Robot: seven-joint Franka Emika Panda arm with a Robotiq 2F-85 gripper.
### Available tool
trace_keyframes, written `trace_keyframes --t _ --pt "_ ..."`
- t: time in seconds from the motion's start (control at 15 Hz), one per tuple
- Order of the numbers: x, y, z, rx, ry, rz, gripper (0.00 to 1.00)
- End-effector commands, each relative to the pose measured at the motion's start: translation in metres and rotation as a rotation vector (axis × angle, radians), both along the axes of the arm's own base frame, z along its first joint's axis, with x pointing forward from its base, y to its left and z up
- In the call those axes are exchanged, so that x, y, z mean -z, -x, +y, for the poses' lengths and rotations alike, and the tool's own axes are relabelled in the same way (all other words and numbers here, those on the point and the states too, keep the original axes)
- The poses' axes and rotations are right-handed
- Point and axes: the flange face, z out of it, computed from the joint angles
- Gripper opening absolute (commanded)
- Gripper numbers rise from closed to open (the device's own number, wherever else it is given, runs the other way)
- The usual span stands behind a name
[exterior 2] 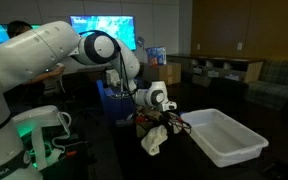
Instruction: Pick up the towel, push the objects on the table to the left then place the towel inside the storage bin
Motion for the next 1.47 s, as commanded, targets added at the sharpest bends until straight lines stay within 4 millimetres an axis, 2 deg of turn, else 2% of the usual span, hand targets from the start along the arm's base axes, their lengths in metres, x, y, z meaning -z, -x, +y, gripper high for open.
trace_keyframes --t 0.0,0.2,0.33,0.47,0.6,0.8,1.0,1.13,1.4 --pt "-0.008 0.019 -0.075 0.021 0.042 0.028 0.1" --pt "-0.007 0.039 -0.135 0.064 0.087 0.07 0.1" --pt "-0.005 0.059 -0.164 0.087 0.125 0.103 0.1" --pt "-0.007 0.083 -0.18 0.093 0.141 0.142 0.1" --pt "-0.012 0.108 -0.182 0.073 0.139 0.184 0.1" --pt "-0.024 0.145 -0.164 0.004 0.12 0.225 0.1" --pt "-0.046 0.174 -0.129 -0.101 0.099 0.222 0.09" --pt "-0.056 0.187 -0.095 -0.172 0.088 0.208 0.1" --pt "-0.06 0.2 -0.019 -0.309 0.045 0.195 0.1"
